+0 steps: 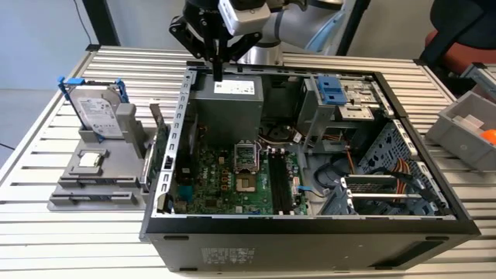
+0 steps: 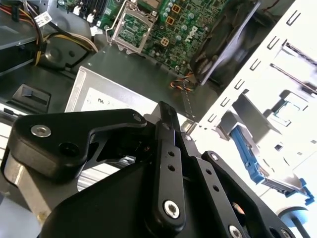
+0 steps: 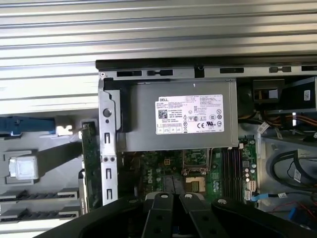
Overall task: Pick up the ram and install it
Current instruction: 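Reach for the ram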
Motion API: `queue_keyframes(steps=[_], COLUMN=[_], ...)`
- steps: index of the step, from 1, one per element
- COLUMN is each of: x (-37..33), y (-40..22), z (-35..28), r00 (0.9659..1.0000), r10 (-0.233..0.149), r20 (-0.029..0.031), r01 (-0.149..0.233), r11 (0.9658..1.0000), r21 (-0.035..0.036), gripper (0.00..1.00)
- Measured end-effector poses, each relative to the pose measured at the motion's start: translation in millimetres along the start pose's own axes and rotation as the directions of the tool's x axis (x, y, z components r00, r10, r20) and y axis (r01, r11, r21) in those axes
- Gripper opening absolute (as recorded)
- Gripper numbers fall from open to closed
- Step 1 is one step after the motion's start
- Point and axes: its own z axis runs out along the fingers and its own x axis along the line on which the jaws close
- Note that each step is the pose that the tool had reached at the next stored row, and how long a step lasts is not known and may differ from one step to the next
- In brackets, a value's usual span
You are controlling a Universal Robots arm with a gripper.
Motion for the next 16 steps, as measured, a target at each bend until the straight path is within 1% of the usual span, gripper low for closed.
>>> queue_keyframes(steps=[8,16], x=[7.5,18.8], y=[-0.5,-1.3], z=[-0.2,-0.4], r00=[1.0,1.0], r10=[0.0,0.0], r20=[0.0,-0.0001], r01=[0.0,0.0], r11=[1.0,1.0], r21=[0.0,0.0001], gripper=[0.0,0.0])
